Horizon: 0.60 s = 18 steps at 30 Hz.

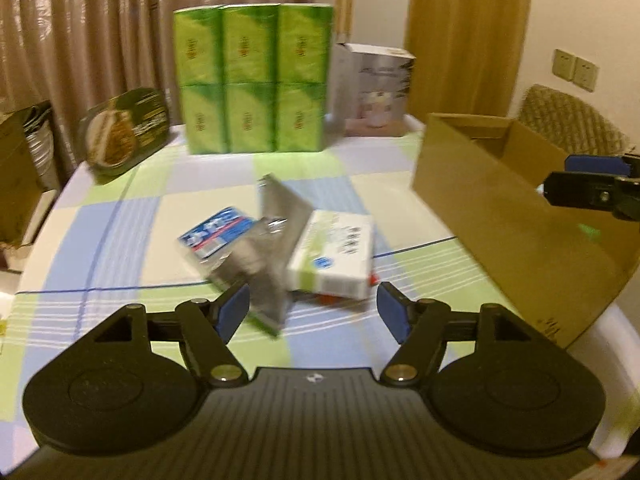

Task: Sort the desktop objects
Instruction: 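Move both tools back from the cardboard box to the table items, then grasp the white medicine box with the right tool while the left tool approaches the foil pouch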

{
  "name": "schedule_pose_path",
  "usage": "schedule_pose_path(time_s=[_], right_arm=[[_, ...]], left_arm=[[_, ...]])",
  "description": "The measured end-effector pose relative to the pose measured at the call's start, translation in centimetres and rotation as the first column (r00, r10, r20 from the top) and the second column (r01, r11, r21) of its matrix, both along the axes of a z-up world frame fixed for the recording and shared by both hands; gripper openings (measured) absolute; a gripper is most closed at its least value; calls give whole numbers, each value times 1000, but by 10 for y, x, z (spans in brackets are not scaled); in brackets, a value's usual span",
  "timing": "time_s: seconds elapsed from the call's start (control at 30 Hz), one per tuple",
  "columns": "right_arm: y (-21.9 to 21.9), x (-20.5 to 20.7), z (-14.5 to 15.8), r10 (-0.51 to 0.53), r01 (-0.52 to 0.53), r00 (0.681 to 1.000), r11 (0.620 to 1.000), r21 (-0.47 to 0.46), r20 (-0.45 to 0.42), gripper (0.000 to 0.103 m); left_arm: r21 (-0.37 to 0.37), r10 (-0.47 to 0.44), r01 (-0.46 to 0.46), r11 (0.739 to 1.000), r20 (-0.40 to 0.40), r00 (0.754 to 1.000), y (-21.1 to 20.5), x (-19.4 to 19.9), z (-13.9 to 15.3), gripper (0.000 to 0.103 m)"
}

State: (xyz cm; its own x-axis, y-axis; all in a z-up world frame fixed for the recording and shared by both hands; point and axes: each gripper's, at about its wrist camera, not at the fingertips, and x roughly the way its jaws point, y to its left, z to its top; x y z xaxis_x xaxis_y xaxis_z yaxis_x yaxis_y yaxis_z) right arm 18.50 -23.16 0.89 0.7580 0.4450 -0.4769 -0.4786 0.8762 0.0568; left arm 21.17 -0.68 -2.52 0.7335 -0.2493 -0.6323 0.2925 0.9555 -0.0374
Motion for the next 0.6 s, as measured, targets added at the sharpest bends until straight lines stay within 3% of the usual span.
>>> schedule_pose_path(time_s=[0.37,0.6], right_arm=[[49,14,-19,90,-92,993,995,-30,-81,89],[74,51,-42,92,-99,978,995,-26,-189,94]], left_arm=[[80,-1,7,997,-69,998,40,16,-26,66],[5,12,-12,1000,-128,992,52,50,-40,65]])
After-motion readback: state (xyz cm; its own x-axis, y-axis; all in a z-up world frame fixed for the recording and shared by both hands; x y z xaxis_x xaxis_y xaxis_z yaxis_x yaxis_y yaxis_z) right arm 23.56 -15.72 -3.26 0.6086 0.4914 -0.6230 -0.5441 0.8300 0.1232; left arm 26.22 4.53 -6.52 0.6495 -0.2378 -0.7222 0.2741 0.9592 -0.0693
